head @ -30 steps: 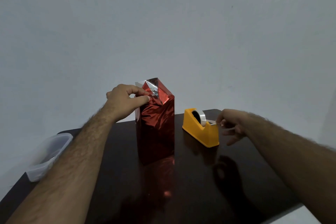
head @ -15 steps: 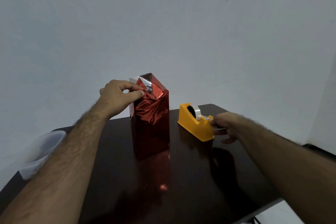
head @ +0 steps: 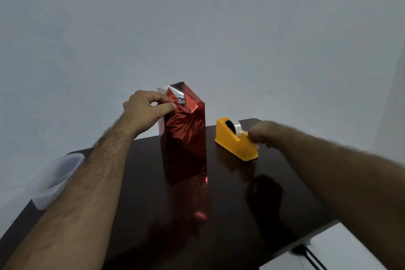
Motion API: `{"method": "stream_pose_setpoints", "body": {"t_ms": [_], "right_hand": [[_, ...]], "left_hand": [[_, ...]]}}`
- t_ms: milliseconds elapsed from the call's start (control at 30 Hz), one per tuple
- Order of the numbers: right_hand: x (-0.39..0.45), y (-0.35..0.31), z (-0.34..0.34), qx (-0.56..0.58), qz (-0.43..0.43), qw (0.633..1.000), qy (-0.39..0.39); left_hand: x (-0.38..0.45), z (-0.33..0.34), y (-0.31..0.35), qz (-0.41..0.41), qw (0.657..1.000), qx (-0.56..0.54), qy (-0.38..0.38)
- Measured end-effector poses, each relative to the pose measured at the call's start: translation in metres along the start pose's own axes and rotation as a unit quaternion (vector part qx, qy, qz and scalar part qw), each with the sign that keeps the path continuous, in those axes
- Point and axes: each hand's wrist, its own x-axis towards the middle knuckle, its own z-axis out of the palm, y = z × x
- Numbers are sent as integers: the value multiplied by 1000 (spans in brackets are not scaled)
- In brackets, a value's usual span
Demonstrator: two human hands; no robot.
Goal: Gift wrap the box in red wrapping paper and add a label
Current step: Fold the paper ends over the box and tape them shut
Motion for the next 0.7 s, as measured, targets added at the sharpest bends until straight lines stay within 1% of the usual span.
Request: {"method": "stream_pose_setpoints", "body": {"t_ms": [67,133,167,300,400,500,700], "right_hand": [[-3,-16,-21,-8,-38,998,-44],[-14,-35,-50,24,-52,995,-86],[-21,-45,-64,38,-67,993,-94],[-50,-94,-114,63,-185,980,-46],[-63,-127,-127,41,-240,969,-33],[-65,-150,-127,15,-263,964,-34],[-60,-177,-123,-33,-279,958,-63]], "left_hand": [[0,2,-2,-3,1000,-3,-5],[0,3,-4,-8,1000,-4,-10],[0,5,-4,-11,1000,-6,-13],[-3,3,3,-20,1000,-5,-9],[-6,0,8,-23,1000,1,-8],[-8,-1,11,-27,1000,11,-6],[-11,-3,16,-26,999,17,-9]]}}
